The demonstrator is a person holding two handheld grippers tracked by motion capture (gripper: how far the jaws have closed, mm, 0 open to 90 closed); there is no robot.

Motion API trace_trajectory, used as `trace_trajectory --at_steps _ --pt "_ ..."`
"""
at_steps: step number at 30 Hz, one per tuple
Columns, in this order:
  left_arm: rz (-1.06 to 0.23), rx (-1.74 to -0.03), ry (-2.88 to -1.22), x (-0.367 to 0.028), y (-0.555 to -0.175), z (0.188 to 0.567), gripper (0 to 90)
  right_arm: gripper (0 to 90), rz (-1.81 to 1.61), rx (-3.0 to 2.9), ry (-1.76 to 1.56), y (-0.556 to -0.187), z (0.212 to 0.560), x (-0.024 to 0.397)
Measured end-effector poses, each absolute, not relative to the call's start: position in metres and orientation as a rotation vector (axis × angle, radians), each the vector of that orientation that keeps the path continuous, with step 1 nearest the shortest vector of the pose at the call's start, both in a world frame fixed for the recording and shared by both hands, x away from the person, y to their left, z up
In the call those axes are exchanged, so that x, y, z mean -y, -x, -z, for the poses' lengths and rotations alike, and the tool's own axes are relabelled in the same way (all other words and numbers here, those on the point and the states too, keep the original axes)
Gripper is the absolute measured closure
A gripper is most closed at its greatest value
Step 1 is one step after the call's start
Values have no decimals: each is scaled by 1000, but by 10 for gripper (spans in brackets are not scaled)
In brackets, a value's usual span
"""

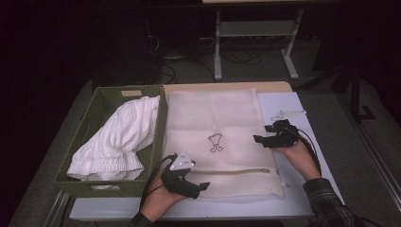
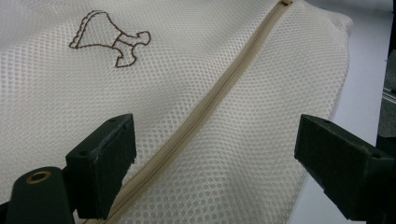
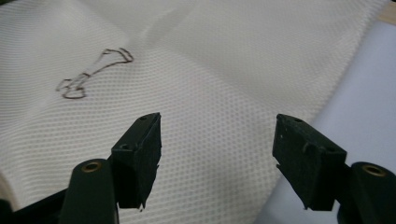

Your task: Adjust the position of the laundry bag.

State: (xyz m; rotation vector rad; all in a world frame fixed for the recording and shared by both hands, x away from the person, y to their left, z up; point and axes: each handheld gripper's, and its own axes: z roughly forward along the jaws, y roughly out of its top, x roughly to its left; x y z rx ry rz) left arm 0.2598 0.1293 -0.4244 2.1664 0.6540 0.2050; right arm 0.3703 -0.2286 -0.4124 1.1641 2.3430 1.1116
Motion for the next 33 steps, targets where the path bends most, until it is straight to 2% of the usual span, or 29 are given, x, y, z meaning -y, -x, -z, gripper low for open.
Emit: trace_trajectory --at_steps 11,18,33 --pt "-197 -653 -2164 -130 -260 424 120 399 -1071 -2290 -1219 -391 420 231" --pt "-197 -647 -2163 -129 -260 423 121 401 -1023 -2291 -1244 -400 431 230" --pt "-193 -642 -2170 -128 -259 424 121 464 -1072 -2265 -1358 -416 449 249"
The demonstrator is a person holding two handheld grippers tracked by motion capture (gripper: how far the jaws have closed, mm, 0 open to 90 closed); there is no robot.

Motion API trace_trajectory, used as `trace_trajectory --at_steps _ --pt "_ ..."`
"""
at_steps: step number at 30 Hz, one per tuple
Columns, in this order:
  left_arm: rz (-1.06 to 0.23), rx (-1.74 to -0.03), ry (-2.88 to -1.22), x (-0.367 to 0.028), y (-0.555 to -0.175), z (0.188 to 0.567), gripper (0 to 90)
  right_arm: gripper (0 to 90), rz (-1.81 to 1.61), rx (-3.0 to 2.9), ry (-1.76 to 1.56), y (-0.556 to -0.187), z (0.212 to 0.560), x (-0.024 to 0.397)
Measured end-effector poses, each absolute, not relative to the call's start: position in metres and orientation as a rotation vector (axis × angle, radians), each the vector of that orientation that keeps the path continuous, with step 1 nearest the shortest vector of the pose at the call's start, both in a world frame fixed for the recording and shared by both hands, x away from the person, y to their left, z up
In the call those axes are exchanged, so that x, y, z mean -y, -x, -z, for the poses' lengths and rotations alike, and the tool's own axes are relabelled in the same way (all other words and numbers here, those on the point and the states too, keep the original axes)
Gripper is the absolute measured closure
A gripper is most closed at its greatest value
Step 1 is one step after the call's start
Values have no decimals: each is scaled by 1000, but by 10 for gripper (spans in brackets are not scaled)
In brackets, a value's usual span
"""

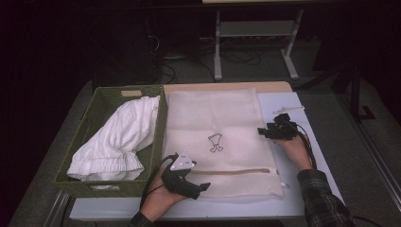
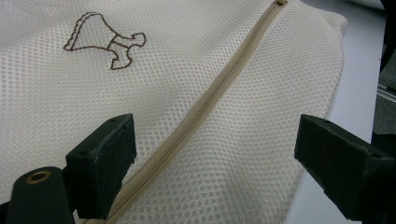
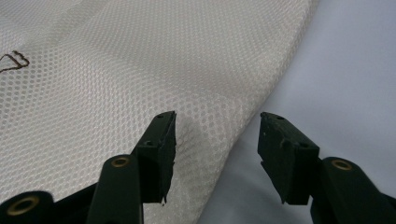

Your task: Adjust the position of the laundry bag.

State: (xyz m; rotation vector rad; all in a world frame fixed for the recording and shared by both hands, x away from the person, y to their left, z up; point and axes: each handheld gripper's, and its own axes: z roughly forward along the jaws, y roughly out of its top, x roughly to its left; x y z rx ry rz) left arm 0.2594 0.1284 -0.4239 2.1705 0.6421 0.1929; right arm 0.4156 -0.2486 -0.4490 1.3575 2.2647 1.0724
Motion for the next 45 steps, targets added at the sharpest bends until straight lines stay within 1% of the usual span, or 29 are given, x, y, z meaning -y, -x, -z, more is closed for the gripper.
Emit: trace_trajectory --at_steps 5,10,15,19,20,21,22,24,26,28,30,31,34,45 --pt "-195 -635 -2178 -128 -259 425 121 468 -1080 -2286 -1376 -418 454 249" --pt "-201 -639 -2180 -129 -259 425 121 495 -1073 -2298 -1372 -419 456 248" --pt "-204 -641 -2179 -129 -259 425 121 543 -1052 -2310 -1343 -417 456 246" --pt "-204 -648 -2179 -129 -258 426 121 625 -1031 -2318 -1317 -417 456 243" --pt "-205 -649 -2179 -130 -258 426 121 665 -1028 -2323 -1309 -416 456 242" --pt "-206 -649 -2180 -130 -258 426 121 665 -1028 -2323 -1309 -416 456 242" --pt "-206 -652 -2176 -131 -258 426 121 702 -1015 -2329 -1290 -416 455 240" --pt "-207 -656 -2176 -131 -258 426 121 714 -1009 -2327 -1286 -416 455 238" --pt "-209 -659 -2175 -131 -258 426 120 760 -1001 -2327 -1270 -415 455 236" --pt "-211 -658 -2177 -131 -258 426 121 774 -1000 -2328 -1266 -415 455 236" --pt "-211 -660 -2176 -131 -258 426 121 828 -997 -2326 -1274 -415 454 235" --pt "-211 -659 -2176 -131 -258 426 121 840 -990 -2324 -1260 -415 454 235" --pt "-211 -653 -2180 -130 -258 426 121 853 -982 -2318 -1244 -414 454 233" --pt "-211 -642 -2182 -129 -258 426 121 853 -992 -2291 -1240 -408 442 237"
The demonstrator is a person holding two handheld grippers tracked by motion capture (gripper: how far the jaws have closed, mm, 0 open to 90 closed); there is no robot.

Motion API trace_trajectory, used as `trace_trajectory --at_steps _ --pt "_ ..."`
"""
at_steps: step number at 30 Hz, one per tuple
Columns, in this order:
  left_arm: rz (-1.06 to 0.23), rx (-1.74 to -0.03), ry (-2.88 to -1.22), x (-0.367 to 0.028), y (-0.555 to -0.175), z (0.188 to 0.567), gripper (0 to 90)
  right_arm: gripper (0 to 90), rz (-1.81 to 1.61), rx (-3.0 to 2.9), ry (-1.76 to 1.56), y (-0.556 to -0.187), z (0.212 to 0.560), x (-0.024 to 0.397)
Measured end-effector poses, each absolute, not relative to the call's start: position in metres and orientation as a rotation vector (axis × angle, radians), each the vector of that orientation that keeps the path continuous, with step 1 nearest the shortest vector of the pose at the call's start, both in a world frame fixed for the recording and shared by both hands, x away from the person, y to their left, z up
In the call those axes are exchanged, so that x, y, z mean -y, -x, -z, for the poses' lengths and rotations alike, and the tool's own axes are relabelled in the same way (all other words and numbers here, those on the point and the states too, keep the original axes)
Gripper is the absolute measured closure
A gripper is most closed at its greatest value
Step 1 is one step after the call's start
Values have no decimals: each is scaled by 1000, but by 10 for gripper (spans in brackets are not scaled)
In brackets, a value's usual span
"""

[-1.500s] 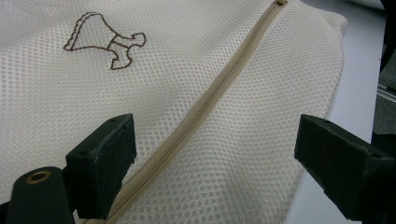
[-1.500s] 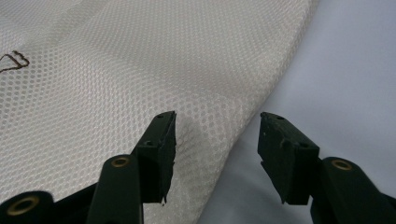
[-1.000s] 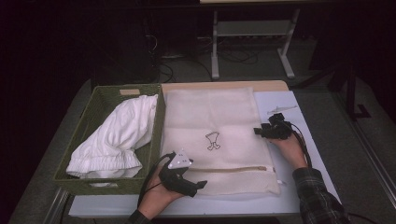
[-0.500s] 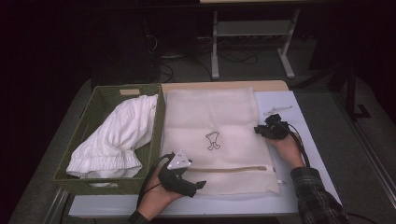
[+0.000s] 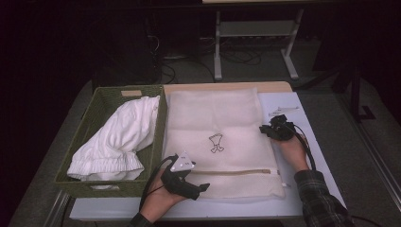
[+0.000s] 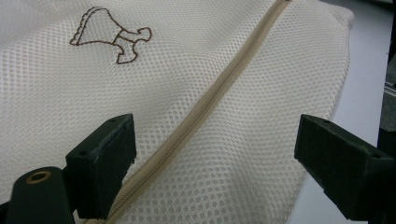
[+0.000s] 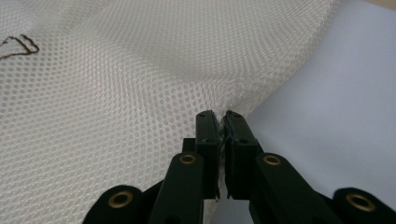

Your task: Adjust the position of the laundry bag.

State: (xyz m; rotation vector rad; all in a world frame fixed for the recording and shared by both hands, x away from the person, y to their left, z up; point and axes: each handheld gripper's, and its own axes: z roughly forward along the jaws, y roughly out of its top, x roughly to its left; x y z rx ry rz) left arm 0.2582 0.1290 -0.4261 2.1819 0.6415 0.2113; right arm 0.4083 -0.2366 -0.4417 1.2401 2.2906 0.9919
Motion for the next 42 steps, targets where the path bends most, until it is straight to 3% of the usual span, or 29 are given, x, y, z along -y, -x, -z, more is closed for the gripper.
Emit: trace_trajectory --at_steps 42 --pt "-245 -650 -2183 -133 -253 426 121 846 -931 -2188 -1342 -403 422 296"
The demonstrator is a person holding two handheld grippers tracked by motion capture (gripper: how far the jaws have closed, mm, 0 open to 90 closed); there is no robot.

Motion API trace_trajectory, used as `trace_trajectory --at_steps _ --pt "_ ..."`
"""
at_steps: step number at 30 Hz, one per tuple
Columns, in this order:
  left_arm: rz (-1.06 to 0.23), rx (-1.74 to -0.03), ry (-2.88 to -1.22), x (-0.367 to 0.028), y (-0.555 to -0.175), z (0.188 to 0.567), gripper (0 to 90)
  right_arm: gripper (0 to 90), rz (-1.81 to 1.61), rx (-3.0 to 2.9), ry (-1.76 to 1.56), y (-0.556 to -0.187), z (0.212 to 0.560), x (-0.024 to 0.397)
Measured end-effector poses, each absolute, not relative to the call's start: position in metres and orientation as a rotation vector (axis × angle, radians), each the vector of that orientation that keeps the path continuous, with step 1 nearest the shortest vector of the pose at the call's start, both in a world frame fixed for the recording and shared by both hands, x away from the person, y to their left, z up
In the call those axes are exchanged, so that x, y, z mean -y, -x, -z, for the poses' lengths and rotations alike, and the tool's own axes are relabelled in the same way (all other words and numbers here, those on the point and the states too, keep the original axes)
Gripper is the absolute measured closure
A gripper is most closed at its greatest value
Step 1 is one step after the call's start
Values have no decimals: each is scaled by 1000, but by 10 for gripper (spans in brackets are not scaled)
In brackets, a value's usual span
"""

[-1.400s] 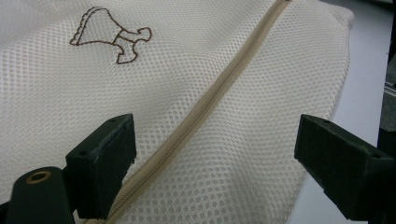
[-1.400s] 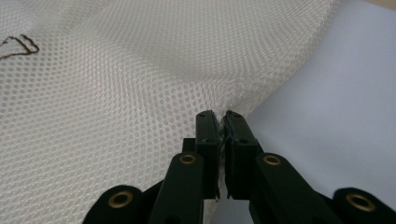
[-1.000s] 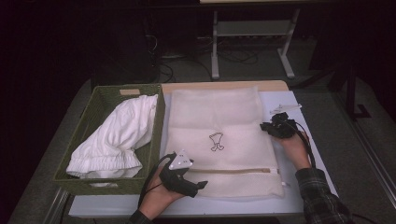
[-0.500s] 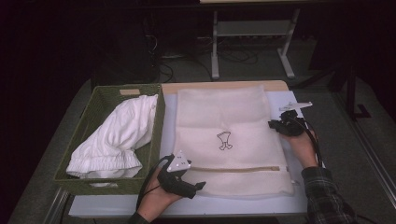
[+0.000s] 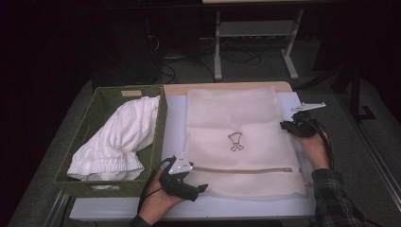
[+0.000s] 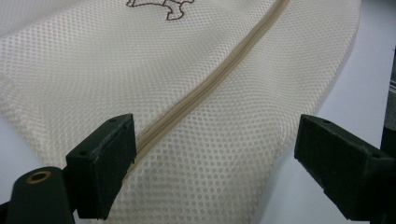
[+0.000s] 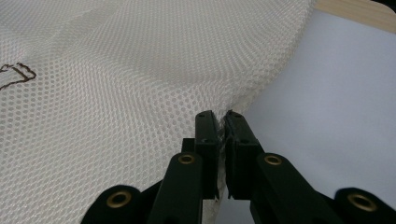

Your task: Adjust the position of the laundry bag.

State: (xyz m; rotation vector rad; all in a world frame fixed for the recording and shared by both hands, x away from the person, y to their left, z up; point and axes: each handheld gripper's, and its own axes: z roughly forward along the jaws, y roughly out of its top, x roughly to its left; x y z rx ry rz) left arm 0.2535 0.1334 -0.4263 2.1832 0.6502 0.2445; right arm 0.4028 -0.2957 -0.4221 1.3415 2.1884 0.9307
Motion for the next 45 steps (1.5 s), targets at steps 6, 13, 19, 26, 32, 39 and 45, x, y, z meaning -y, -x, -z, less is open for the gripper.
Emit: trace_trajectory --at_steps 6,13,19,26,32,39,45 --pt "-243 -651 -2180 -134 -253 426 121 846 -900 -2179 -1358 -402 424 304" --pt "-243 -652 -2179 -134 -253 426 121 846 -875 -2169 -1385 -402 427 314" --pt "-242 -653 -2180 -134 -253 426 121 844 -860 -2153 -1421 -402 430 324" --pt "-239 -653 -2180 -133 -253 426 121 839 -817 -2166 -1455 -404 439 329" --pt "-238 -653 -2182 -132 -253 426 121 831 -779 -2188 -1458 -406 446 328" --pt "-236 -652 -2181 -132 -253 427 121 705 -780 -2168 -1451 -404 441 327" --pt "-228 -643 -2188 -130 -255 427 121 520 -814 -2152 -1448 -400 435 326"
